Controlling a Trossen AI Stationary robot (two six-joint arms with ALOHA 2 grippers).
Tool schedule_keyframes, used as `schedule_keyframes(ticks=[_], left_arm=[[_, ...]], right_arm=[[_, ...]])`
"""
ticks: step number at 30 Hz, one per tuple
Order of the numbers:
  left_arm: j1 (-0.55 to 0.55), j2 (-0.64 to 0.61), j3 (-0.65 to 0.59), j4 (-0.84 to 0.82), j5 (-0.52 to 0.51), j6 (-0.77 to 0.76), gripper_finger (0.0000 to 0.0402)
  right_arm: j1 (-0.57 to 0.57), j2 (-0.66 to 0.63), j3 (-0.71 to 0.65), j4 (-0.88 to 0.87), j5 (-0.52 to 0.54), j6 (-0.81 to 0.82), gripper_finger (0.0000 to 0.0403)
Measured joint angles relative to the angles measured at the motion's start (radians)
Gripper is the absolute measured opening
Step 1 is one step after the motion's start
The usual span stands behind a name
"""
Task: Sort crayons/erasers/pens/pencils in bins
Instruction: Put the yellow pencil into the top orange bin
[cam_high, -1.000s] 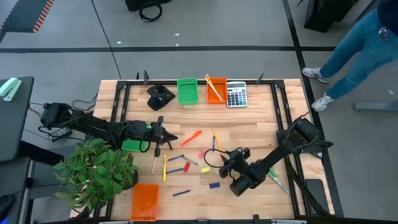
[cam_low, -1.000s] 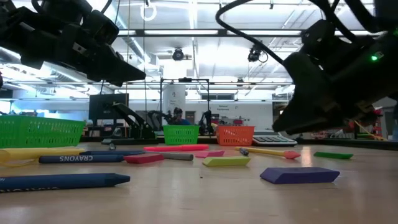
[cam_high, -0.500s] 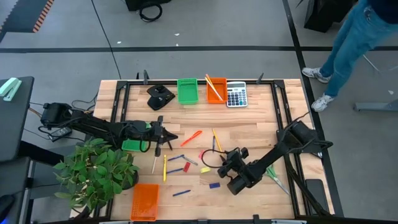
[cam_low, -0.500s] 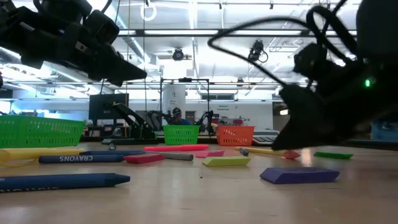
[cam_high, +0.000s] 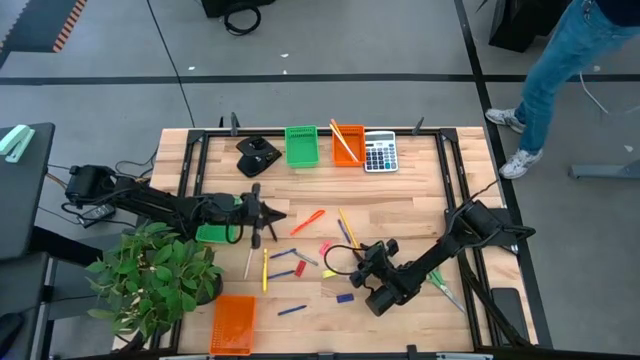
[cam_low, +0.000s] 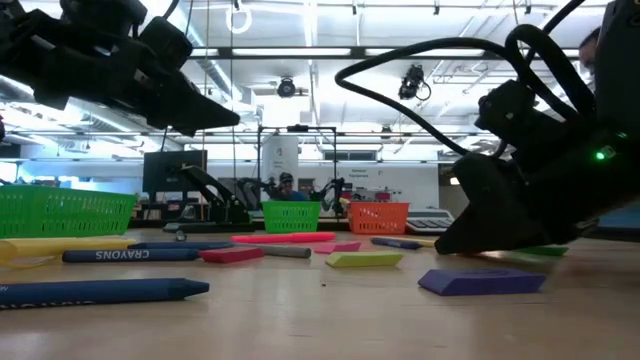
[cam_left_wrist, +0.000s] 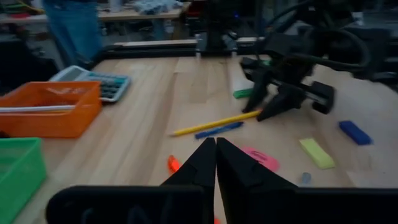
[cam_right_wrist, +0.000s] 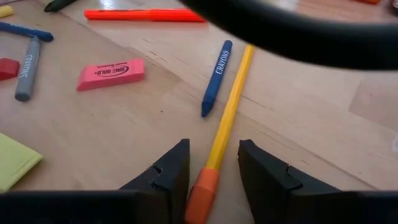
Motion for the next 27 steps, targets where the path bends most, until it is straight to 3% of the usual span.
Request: schedule_keyframes(ticks=[11,20,27], left_arm=[[0.010,0.000,0.000,0.012,-0.028,0.025,0.0014],[0.054,0.000,0.000,0.012,-0.028,0.043,0.0026],[0.100,0.000,0.000,0.012,-0.028,0.044,0.0013]], right_arm=[[0.011,-0.002,0.000,-0.018,-0.006,0.002,0.0051],[0.010,-0.079,-0.006,-0.124,-0.068,0.010,0.0047],[0.008,-0.156,-0.006,-0.238,-0.041,0.025,0.0046]])
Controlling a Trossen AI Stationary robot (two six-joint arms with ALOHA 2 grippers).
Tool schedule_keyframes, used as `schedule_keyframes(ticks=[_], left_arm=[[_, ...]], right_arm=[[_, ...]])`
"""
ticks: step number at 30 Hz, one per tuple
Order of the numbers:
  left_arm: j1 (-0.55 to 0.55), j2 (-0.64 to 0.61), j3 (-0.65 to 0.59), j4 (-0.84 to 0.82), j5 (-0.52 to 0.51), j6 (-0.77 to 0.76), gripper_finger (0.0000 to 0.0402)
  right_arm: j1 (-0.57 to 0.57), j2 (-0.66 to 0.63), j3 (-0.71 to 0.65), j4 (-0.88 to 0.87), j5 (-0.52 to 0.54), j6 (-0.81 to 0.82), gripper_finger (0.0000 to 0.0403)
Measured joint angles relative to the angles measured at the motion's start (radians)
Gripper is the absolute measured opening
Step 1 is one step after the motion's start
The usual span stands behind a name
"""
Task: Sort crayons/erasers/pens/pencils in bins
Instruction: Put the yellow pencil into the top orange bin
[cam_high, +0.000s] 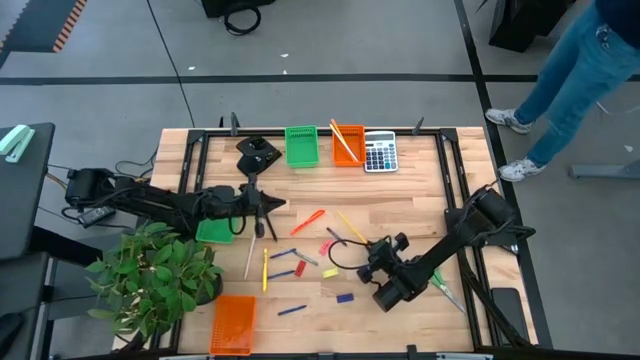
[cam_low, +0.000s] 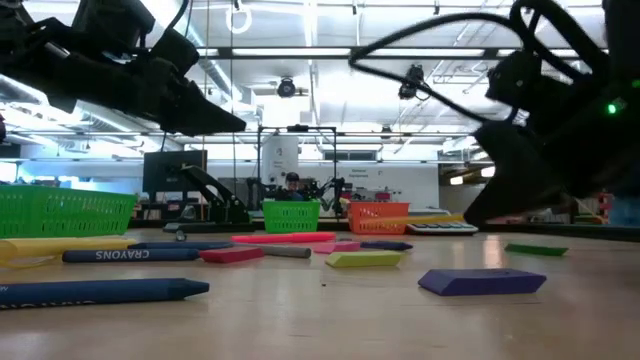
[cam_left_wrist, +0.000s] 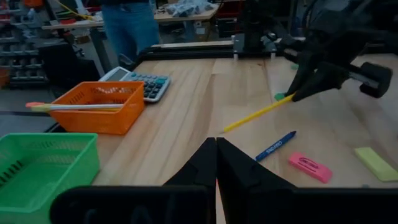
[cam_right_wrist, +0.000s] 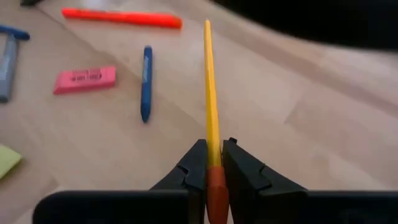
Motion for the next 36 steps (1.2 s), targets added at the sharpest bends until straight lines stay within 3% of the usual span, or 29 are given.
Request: schedule_keyframes(ticks=[8,11,17,25,32,36], left_arm=[[0.027,0.000,0.000,-0.001,0.000,0.000,0.0021],[0.031,0.000,0.000,-0.002,0.000,0.000,0.0026],[0.029,0.000,0.000,-0.010,0.004,-0.004,0.0017],[0.029,0.000,0.000,-0.024,0.005,-0.008,0.0020],[0.030,0.000,0.000,-0.024,0.005,-0.004,0.0017],[0.031,0.000,0.000,-0.023,0.005,-0.001,0.0012]], right_arm=[[-0.014,-0.136,0.002,-0.090,0.034,-0.054,0.0046],[-0.044,-0.211,0.002,-0.108,-0.008,-0.125,0.0046],[-0.155,-0.365,0.005,-0.098,-0.124,-0.364,0.0046],[-0.311,-0.531,0.006,-0.084,-0.151,-0.791,0.0045],[-0.519,-0.613,0.006,-0.076,-0.362,-1.245,0.0045],[-0.629,-0.611,0.034,-0.079,-0.422,-1.378,0.0045]])
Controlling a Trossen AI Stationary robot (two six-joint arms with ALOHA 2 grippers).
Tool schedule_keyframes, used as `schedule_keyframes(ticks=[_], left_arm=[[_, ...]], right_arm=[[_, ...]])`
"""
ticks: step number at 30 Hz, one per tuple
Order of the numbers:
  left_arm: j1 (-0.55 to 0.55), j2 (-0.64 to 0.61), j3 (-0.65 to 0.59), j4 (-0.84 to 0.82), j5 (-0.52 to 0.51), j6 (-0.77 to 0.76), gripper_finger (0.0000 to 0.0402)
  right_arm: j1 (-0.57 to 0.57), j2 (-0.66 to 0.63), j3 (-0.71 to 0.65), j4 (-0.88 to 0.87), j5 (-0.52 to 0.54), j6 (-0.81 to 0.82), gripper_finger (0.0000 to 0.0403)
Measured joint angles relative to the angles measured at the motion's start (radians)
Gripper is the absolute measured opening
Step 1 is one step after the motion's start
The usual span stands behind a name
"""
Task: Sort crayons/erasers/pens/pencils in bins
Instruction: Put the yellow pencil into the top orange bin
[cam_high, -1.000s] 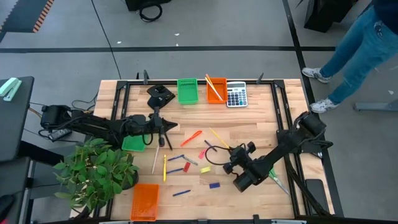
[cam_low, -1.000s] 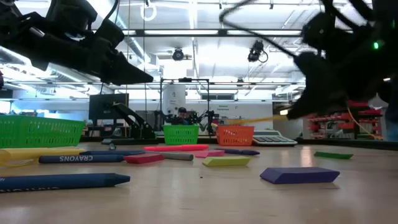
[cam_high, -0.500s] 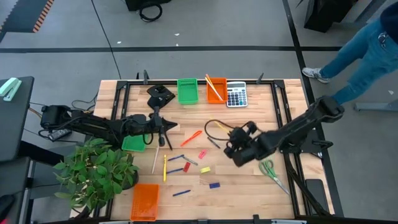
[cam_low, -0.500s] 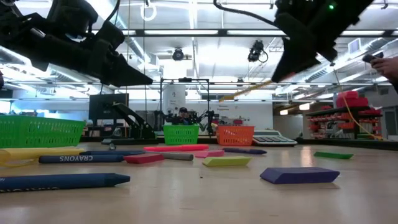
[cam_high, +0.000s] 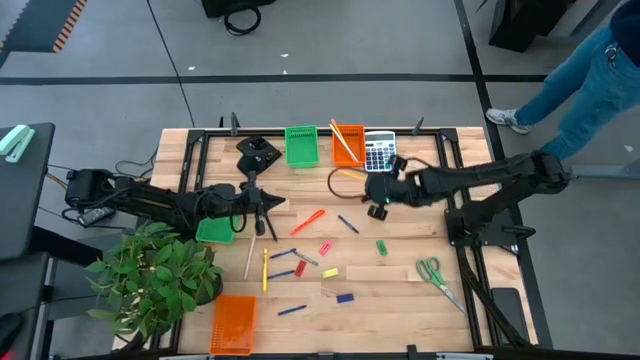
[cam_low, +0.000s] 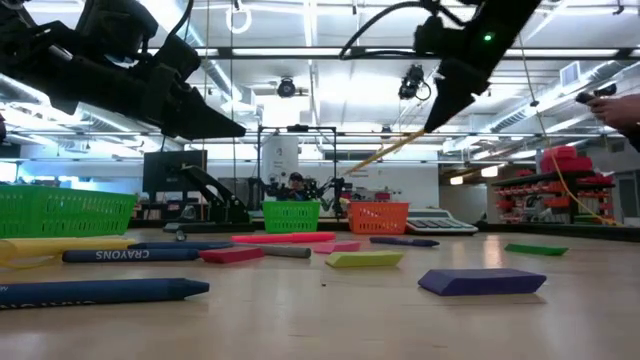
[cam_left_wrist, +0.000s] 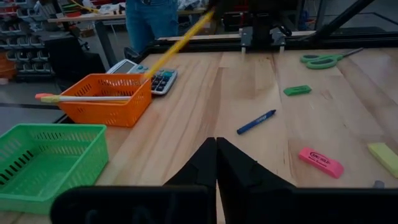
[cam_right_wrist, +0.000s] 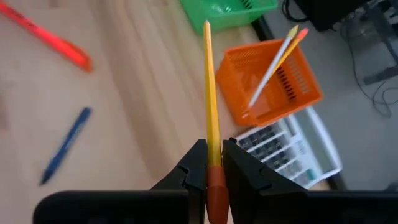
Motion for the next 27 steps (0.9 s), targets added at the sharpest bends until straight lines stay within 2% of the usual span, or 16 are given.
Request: schedule_keyframes(ticks=[4,8,12,19,27], left_arm=[[0.000,0.000,0.000,0.000,0.000,0.000,0.0017],[0.000,0.000,0.000,-0.001,0.000,0.001,0.0025],[0.000,0.000,0.000,0.000,0.000,0.001,0.0021],[0.000,0.000,0.000,0.000,0.000,0.001,0.0012],[0.000,0.000,0.000,0.001,0.000,0.002,0.0026]], right_arm=[[-0.087,0.002,0.060,0.000,-0.049,-0.215,0.0045],[-0.157,0.002,0.132,-0.012,-0.054,-0.469,0.0045],[-0.242,0.001,0.175,-0.023,-0.084,-0.631,0.0045],[-0.370,0.026,0.178,-0.040,-0.158,-0.874,0.0045],[-0.479,0.105,0.178,-0.044,-0.204,-1.074,0.0045]])
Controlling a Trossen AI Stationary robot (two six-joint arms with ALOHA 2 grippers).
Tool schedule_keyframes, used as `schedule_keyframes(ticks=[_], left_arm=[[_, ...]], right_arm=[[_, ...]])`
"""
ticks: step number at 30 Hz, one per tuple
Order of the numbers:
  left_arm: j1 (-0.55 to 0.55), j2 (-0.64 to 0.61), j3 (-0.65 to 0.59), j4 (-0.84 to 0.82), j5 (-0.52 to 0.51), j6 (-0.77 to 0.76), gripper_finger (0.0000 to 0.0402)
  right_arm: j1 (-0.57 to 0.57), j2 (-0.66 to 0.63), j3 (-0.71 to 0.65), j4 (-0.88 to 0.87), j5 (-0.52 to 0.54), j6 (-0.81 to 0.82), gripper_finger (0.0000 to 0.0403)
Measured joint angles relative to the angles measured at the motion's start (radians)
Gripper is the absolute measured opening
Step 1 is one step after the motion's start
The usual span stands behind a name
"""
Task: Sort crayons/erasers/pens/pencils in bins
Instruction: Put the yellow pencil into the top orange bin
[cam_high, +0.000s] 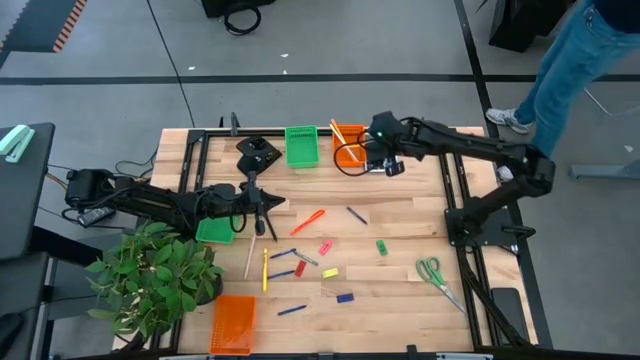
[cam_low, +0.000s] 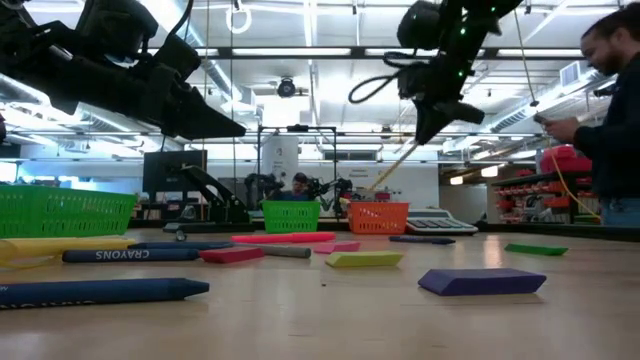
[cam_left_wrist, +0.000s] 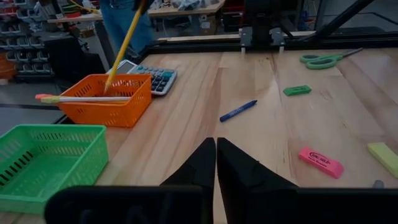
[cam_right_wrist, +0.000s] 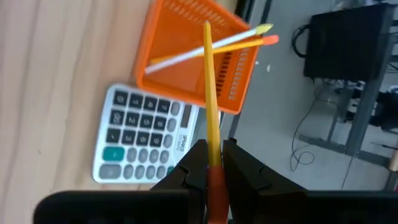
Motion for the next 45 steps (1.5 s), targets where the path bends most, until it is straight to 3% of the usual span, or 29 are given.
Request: schedule_keyframes(ticks=[8,21,36,45], left_arm=[[0.003,0.000,0.000,0.038,-0.008,0.058,0.0012],[0.108,0.000,0.000,0.119,-0.012,0.087,0.0024],[0.209,0.000,0.000,0.191,-0.011,0.139,0.0026],[0.214,0.000,0.000,0.231,-0.011,0.156,0.0017]], right_arm=[[-0.068,0.049,-0.001,0.006,-0.122,-0.139,0.0045],[-0.140,0.051,-0.001,0.065,-0.261,-0.265,0.0053],[-0.181,0.051,-0.001,0.063,-0.370,-0.332,0.0053],[-0.182,0.083,-0.001,0.091,-0.378,-0.364,0.0062]])
